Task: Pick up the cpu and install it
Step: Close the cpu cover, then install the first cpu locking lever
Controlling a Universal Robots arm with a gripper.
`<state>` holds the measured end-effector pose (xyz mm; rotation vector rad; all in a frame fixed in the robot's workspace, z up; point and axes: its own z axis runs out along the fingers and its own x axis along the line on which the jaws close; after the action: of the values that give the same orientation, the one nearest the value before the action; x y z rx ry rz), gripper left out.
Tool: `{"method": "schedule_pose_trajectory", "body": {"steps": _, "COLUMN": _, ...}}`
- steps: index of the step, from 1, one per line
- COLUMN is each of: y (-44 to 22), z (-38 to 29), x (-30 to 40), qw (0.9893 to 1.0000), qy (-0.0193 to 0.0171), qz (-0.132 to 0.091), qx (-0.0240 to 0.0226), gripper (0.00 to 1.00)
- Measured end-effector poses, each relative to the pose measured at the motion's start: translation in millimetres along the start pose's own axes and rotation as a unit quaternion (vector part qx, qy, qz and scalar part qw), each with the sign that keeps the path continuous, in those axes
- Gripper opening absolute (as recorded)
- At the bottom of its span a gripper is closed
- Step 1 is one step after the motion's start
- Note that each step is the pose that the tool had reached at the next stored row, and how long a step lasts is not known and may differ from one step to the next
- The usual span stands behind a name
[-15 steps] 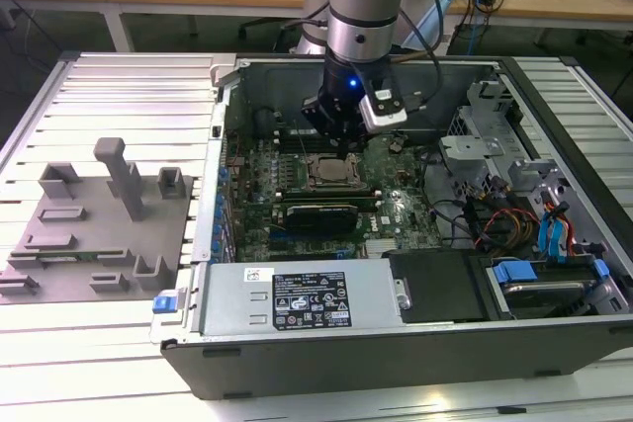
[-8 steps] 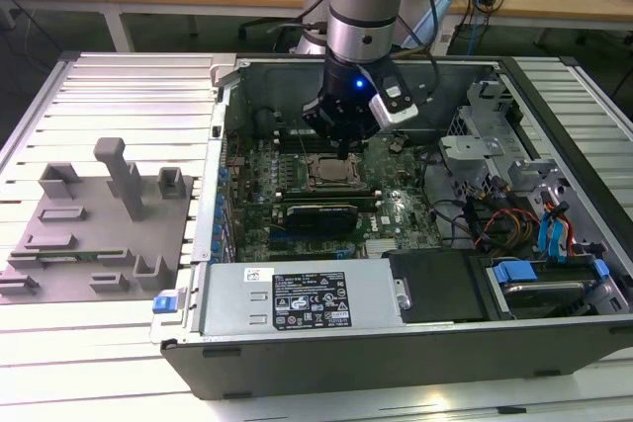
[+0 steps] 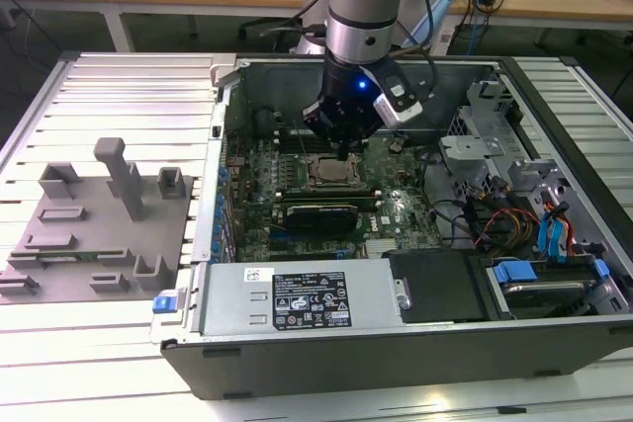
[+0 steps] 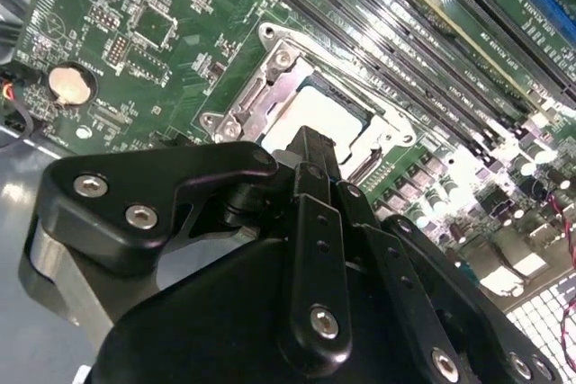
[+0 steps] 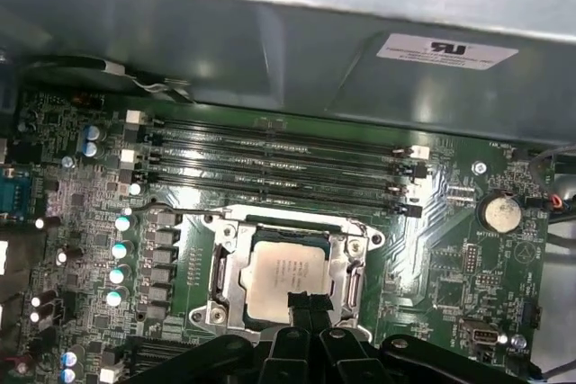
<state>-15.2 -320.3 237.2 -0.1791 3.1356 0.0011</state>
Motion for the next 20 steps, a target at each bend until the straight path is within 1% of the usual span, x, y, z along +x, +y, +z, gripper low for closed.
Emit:
{"method": "schedule_pose_trajectory", "body": {"steps": 3, "y": -0.5, "z": 3.1, "x": 3.2, "qw": 1.0, "qy": 0.0, "qz": 0.002, "qx": 0.0, "gripper": 0.11}}
{"method": "schedule_pose_trajectory", "body": {"steps": 7, "y": 0.2, "z": 7.9, "x": 9.7, "qw": 1.0, "qy": 0.0, "qz": 0.005, "qx": 0.0, "gripper": 0.11}}
{"method": "schedule_pose_trajectory", "body": {"steps": 9, "y": 0.1, "z": 11.6, "x": 10.0, "qw": 0.9999, "qy": 0.0001, "qz": 0.012, "qx": 0.0001, "gripper": 0.11}}
{"method": "schedule_pose_trajectory", "body": {"steps": 20, "y": 0.2, "z": 11.7, "x": 10.0, "qw": 0.9999, "qy": 0.0, "qz": 0.015, "qx": 0.0, "gripper": 0.11}}
